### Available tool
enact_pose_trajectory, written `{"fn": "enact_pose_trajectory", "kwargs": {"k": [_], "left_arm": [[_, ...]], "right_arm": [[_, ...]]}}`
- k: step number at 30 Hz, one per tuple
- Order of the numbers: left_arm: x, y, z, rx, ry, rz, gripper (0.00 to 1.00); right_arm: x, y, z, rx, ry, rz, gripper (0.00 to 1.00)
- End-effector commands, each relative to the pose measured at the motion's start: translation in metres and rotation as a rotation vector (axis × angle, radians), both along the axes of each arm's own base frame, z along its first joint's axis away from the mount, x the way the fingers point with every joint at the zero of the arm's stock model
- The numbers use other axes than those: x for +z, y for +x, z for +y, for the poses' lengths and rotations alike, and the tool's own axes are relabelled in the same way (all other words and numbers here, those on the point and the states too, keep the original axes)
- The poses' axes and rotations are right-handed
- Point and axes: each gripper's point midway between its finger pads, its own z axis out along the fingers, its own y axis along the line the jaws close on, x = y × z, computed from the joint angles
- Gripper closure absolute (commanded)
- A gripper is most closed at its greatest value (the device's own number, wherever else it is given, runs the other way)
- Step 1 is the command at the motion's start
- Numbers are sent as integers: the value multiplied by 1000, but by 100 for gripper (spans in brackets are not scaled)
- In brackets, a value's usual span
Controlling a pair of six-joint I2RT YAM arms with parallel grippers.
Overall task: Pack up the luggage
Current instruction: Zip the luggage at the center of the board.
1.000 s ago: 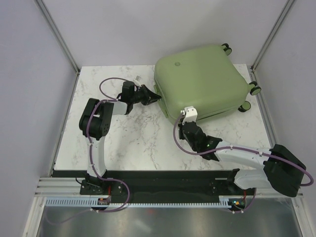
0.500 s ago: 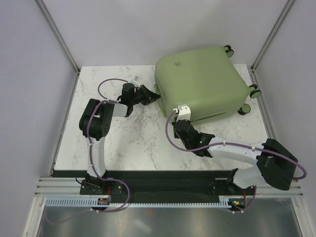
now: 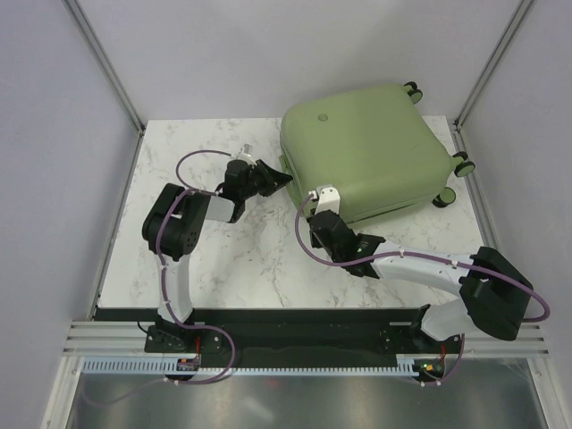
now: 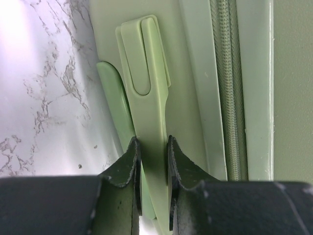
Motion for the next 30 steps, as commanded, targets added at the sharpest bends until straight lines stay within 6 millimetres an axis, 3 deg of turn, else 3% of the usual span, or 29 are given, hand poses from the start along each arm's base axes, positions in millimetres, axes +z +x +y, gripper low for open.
{"fn": "enact_pose_trajectory", "kwargs": {"k": [1,6,17,30], "left_arm": [[12,-85,-81,-353,-33,-63,98],[16,-94,-85,-345,-37,-90,98],[20,-144,-117,-408,-97,-116,98],[19,-194,-152,-478,-148,-98,98]], "right_arm": [[66,-4,78,199,303,-50,100],[68,5,77,154,286,-52,100],[76,21,67,41,225,-61,100],[71,21,43,-49,189,-55,100]]}}
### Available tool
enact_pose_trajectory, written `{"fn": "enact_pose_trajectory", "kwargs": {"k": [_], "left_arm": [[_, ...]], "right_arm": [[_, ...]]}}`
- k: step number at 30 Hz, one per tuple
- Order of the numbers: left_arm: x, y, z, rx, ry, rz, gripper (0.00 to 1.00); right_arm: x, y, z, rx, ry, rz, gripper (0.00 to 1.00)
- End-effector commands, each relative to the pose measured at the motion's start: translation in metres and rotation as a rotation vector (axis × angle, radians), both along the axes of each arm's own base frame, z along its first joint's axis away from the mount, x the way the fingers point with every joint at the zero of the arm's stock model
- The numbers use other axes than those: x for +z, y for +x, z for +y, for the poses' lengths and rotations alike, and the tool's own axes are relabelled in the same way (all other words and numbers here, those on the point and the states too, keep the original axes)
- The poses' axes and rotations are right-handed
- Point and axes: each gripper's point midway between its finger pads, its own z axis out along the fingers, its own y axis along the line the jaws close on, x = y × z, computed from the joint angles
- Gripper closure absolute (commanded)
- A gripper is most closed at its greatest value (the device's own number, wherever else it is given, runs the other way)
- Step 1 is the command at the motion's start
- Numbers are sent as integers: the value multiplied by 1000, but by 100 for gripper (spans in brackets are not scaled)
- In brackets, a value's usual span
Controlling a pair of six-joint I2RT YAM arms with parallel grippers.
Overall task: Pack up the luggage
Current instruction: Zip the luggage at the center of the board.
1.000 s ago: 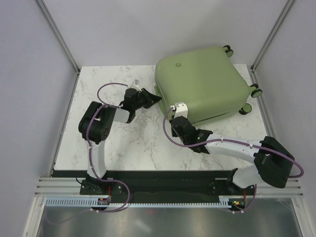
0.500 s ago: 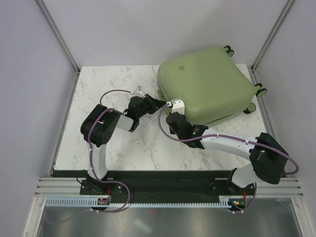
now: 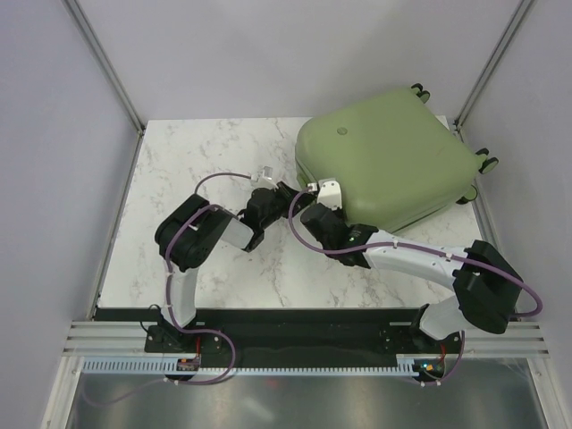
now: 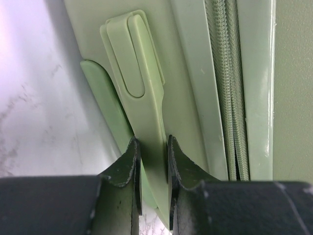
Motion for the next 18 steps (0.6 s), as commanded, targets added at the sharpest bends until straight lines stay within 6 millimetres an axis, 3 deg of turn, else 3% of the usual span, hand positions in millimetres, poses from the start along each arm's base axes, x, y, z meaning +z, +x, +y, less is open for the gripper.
{"fn": "enact_pose_trajectory", "kwargs": {"k": [1,5,8,12,18], "left_arm": [[18,-129,-87,-503,-56,-81,98],[17,-136,-83,-492,-75,-54,97],[15,-132,-70,-452,-64,-45,85],[20,-119,-56,-433,-88,-63,68],[34,-97,-36,-426,-138,-116,60]], "right_arm": [[66,5,69,123,336,-93,100],[59,2,65,118,332,-80,100],[60,0,60,116,340,-80,100],[52,-5,54,117,317,-57,100],[52,-6,54,120,321,-53,100]]}}
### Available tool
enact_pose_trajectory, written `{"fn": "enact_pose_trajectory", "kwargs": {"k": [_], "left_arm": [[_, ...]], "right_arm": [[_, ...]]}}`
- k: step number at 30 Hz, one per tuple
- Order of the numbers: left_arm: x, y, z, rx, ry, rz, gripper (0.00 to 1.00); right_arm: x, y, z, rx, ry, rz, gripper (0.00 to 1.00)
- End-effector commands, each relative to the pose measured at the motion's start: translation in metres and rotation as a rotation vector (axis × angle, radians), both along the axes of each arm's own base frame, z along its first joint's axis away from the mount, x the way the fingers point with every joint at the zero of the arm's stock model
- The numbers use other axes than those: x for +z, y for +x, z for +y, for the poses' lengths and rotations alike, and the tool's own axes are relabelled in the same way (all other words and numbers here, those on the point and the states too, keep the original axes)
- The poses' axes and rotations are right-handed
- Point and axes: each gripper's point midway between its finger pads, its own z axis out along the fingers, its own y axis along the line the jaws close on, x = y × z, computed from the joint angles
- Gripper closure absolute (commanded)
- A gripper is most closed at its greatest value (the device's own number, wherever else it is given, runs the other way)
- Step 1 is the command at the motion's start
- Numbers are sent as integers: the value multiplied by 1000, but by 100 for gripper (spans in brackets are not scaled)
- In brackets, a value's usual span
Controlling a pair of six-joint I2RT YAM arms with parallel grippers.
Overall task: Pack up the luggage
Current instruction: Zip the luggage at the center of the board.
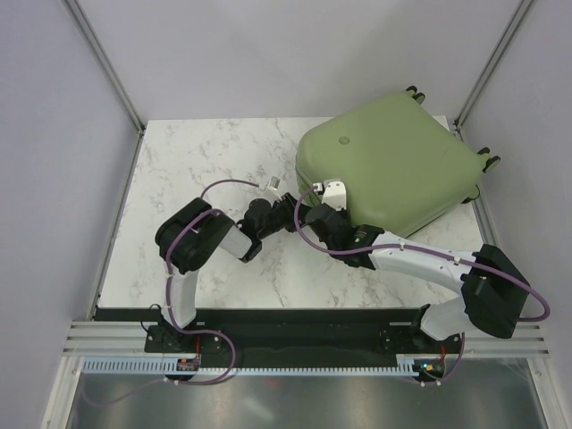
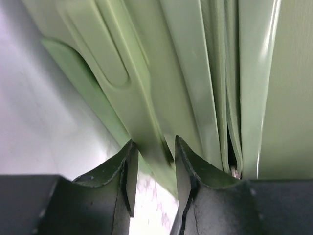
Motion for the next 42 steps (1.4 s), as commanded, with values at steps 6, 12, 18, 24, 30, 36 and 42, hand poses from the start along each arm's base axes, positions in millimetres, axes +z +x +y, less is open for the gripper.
{"fn": "enact_pose_trajectory", "kwargs": {"k": [6,12,18,24,30,36,42], "left_arm": [[27,-34,6,-244,-115,-145,57],[19,-9,29,-178,-109,-150,54],[19,18,41,-128,-134,-171,50],[29,37,50,-63,-160,-215,43],[38,56,44,-59,-169,-245,43],[51,69,56,-11,-205,-280,43],[53,72,60,-20,-234,-290,41]], "right_arm": [[49,0,62,126,300,-70,100],[49,2,60,123,298,-72,100],[47,4,59,123,293,-70,100],[43,6,60,127,294,-61,100],[42,9,61,134,289,-58,100],[42,13,59,137,280,-59,100],[39,15,56,139,273,-52,100]]}}
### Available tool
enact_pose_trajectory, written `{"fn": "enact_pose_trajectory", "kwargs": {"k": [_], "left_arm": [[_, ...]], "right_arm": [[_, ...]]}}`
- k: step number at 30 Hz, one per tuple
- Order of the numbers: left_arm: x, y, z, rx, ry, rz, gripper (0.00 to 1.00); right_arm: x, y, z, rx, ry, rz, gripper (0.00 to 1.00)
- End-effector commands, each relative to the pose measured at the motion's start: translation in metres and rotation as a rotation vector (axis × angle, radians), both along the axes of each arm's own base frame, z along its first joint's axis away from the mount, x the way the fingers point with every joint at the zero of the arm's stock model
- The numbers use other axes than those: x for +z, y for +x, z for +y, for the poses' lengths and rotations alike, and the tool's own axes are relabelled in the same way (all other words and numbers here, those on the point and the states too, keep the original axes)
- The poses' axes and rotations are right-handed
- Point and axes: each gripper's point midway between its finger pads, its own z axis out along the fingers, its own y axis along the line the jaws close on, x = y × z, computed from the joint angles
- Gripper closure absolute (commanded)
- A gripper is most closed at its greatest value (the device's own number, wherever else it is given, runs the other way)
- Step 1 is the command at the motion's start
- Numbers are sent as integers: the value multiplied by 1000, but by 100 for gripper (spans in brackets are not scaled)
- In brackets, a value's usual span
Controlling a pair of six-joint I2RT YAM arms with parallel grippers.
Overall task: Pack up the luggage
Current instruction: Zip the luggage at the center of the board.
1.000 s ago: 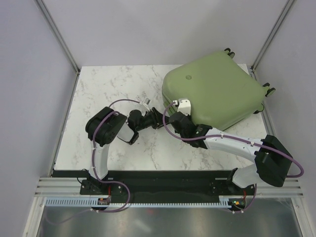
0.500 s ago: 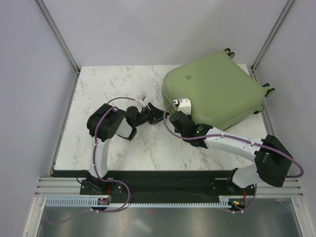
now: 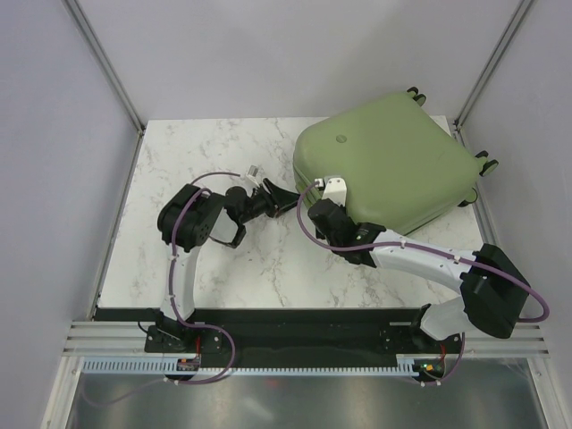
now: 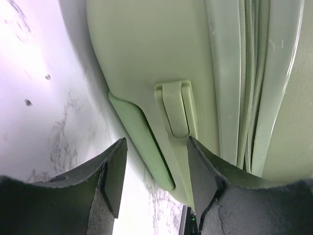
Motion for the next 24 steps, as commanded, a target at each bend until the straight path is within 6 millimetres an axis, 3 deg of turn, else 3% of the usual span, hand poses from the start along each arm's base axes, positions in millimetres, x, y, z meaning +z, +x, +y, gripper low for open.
{"fn": "enact_pose_trajectory", "kwargs": {"k": [1,12,24], "left_arm": [[73,18,0,40,-170,-281,41],[100,21,-3,26,-216,-350,43],[104,7,-5,-29,-203,-372,45]], "right_arm": [[35,7,44,105,181,-59,100],[31,13,36,99,174,-49,100],[26,27,23,49,130,-39,100]]}}
